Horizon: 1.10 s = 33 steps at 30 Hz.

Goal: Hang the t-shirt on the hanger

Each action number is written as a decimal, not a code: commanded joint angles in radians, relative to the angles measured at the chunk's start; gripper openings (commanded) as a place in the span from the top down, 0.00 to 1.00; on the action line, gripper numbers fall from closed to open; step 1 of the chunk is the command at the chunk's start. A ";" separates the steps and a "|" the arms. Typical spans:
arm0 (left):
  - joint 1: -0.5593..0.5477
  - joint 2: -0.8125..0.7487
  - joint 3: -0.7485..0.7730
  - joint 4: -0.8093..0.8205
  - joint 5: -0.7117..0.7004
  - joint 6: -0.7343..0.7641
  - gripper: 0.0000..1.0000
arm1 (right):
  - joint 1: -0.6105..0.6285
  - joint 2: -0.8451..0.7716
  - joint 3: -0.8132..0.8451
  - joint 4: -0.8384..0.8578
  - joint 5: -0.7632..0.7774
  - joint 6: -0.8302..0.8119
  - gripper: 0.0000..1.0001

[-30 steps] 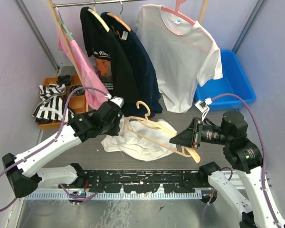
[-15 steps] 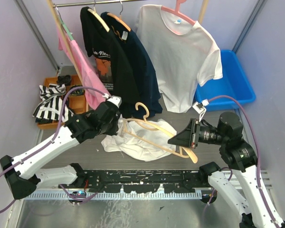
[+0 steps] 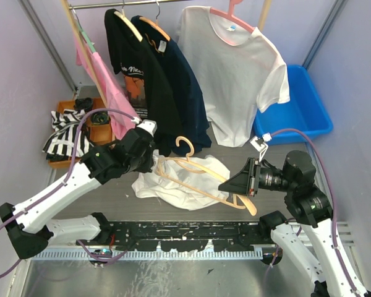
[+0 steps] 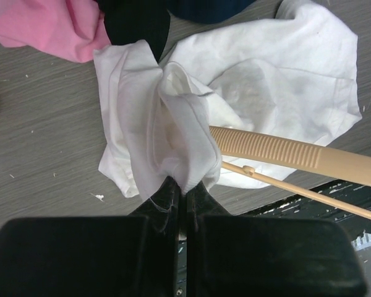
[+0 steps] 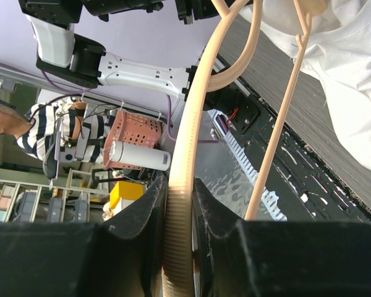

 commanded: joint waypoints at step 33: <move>-0.015 0.197 0.693 -0.242 0.024 0.138 1.00 | -0.002 0.092 0.192 0.269 -0.004 0.058 0.99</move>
